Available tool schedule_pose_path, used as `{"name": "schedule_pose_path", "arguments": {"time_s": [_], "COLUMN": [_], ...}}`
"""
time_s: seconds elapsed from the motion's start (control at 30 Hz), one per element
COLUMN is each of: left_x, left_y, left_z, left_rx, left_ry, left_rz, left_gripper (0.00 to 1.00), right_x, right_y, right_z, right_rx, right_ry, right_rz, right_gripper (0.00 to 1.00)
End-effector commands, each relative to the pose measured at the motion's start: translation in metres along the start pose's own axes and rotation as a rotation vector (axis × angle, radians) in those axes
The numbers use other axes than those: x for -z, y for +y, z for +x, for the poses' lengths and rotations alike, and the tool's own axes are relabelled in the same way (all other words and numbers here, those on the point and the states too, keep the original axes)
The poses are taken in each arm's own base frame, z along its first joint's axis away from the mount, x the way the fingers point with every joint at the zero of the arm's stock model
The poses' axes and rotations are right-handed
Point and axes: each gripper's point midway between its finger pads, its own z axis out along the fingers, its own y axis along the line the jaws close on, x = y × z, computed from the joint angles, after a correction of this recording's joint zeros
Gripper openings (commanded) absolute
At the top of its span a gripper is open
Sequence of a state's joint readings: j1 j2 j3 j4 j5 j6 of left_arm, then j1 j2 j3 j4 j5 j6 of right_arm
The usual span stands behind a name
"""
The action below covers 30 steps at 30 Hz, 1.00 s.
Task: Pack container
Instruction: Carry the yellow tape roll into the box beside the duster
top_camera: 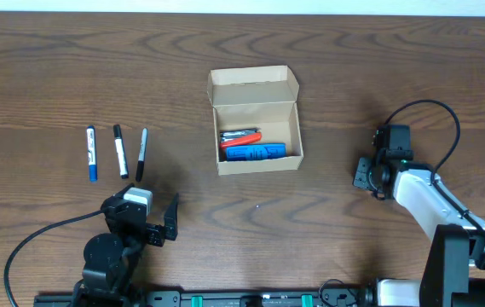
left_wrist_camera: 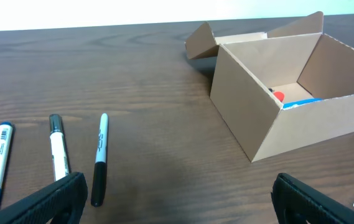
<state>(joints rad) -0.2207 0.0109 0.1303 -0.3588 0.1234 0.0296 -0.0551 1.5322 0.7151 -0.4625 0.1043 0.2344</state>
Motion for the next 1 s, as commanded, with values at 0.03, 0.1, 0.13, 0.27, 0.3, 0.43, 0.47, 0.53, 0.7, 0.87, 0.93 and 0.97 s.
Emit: {"name": "schedule_pose_path", "arguments": {"time_s": [0.03, 0.1, 0.13, 0.27, 0.3, 0.43, 0.47, 0.53, 0.7, 0.87, 0.93, 0.97], "left_x": [-0.003, -0.003, -0.003, -0.003, -0.003, -0.003, -0.003, -0.003, -0.003, -0.003, -0.003, -0.003], "left_y": [0.002, 0.002, 0.002, 0.002, 0.002, 0.002, 0.002, 0.002, 0.002, 0.002, 0.002, 0.002], "left_z": [0.009, 0.009, 0.009, 0.009, 0.009, 0.009, 0.009, 0.009, 0.009, 0.009, 0.009, 0.009], "left_rx": [0.004, 0.004, 0.004, 0.004, 0.004, 0.004, 0.004, 0.004, 0.004, 0.004, 0.004, 0.004], "left_ry": [0.018, 0.018, 0.018, 0.018, 0.018, 0.018, 0.018, 0.018, 0.018, 0.018, 0.018, 0.018], "left_rz": [-0.011, -0.011, -0.011, -0.011, -0.011, -0.011, -0.011, -0.011, -0.011, -0.011, -0.011, -0.011], "left_gripper": [0.95, 0.95, 0.95, 0.95, 0.95, 0.96, 0.95, 0.95, 0.95, 0.95, 0.95, 0.95], "right_x": [0.034, 0.053, 0.063, 0.106, 0.118, 0.159, 0.169, 0.188, 0.212, 0.205, 0.195, 0.191], "right_y": [0.018, 0.024, 0.028, 0.056, 0.066, 0.105, 0.117, 0.14, 0.186, 0.227, 0.241, 0.246], "right_z": [-0.049, -0.069, -0.078, -0.114, -0.123, -0.144, -0.146, -0.147, -0.143, -0.132, -0.125, -0.122], "right_rx": [0.004, 0.006, 0.016, 0.085, 0.11, 0.216, 0.253, 0.313, 0.413, 0.524, 0.564, 0.576], "right_ry": [-0.099, -0.142, -0.163, -0.261, -0.29, -0.391, -0.415, -0.45, -0.476, -0.415, -0.372, -0.354], "right_rz": [-0.085, -0.106, -0.121, -0.214, -0.24, -0.315, -0.332, -0.365, -0.429, -0.447, -0.443, -0.442], "right_gripper": [0.23, 0.23, 0.23, 0.23, 0.23, 0.23, 0.23, 0.23, 0.23, 0.23, 0.23, 0.23]}}
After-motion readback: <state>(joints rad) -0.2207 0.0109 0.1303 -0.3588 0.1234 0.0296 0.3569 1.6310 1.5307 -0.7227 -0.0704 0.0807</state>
